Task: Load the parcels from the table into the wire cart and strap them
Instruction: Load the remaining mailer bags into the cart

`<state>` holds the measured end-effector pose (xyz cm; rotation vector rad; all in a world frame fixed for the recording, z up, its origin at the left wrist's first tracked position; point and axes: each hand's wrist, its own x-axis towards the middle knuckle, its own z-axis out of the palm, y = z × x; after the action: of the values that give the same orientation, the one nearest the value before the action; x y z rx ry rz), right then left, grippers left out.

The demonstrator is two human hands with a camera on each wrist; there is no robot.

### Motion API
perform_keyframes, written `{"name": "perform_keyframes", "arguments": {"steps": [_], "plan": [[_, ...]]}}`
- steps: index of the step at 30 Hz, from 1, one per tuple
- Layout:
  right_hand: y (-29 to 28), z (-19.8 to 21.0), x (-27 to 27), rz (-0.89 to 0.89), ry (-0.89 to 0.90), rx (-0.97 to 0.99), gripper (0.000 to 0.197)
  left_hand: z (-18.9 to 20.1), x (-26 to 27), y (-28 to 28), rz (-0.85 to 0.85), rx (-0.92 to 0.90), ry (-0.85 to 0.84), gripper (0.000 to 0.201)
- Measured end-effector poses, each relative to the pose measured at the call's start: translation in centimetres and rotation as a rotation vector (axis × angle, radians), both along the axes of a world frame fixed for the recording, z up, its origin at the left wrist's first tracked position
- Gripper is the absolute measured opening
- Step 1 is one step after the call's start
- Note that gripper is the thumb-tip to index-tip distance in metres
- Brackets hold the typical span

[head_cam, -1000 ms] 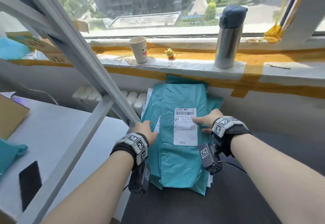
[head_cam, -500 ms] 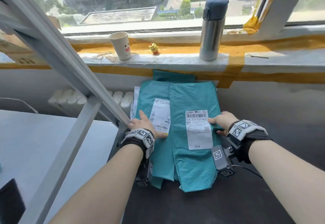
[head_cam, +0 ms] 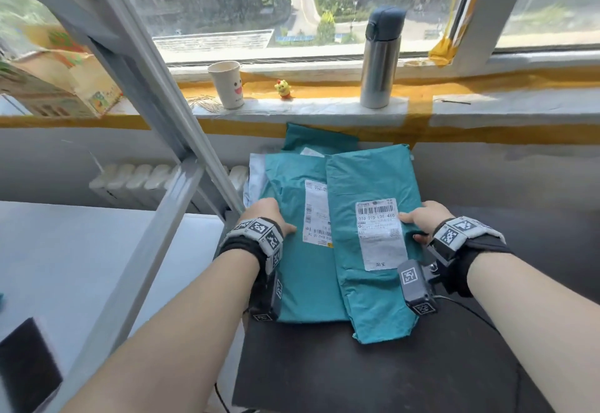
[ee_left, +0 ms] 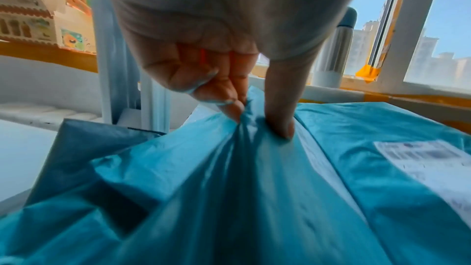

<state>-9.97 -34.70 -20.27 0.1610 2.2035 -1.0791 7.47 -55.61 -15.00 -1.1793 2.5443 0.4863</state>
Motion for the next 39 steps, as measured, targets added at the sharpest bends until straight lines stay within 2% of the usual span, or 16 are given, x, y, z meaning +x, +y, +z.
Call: {"name": "perform_keyframes", "arguments": {"steps": [2,3,5,8,13,16,18,21,27,32,39], "plan": [[1.1,0.7,0.7,0.001,0.032,-0.020,0.029,0.6,0.3,0.5,0.005,0.053,0.083,0.028],[1.6,1.1,1.2,-0.006,0.049,-0.031,0.028,0.8,0.3,0.8,0.007,0.077,0.127,0.025],[2.6,1.9,1.8,-0.034,0.079,-0.027,0.012,1.2,0.2,1.6,0.005,0.121,0.200,0.029],[4.5,3.0,2.9,-0.105,0.112,-0.029,0.040,1.8,-0.4,3.2,-0.022,0.159,0.296,0.032],[9.2,4.4,4.4,-0.332,0.197,-0.119,0.056,4.1,-1.3,6.9,-0.122,0.141,0.432,0.029],[12.7,5.7,5.0,-0.446,0.260,-0.135,0.050,5.6,-2.3,9.6,-0.205,0.133,0.469,0.017],[15.3,6.7,5.3,-0.497,0.306,-0.147,0.044,6.3,-3.2,11.8,-0.256,0.166,0.493,0.018],[19.6,8.5,5.9,-0.569,0.376,-0.124,0.047,7.5,-4.7,15.6,-0.335,0.189,0.531,0.020],[30.1,10.0,5.5,-0.656,0.454,-0.094,0.042,10.1,-8.5,25.7,-0.496,0.181,0.575,0.016],[43.4,9.4,6.0,-0.783,0.426,-0.050,0.056,10.5,-11.7,38.2,-0.611,0.210,0.580,0.014],[61.3,8.8,7.8,-1.010,0.389,-0.115,0.045,10.1,-15.2,55.8,-0.775,0.264,0.562,0.011]]}}
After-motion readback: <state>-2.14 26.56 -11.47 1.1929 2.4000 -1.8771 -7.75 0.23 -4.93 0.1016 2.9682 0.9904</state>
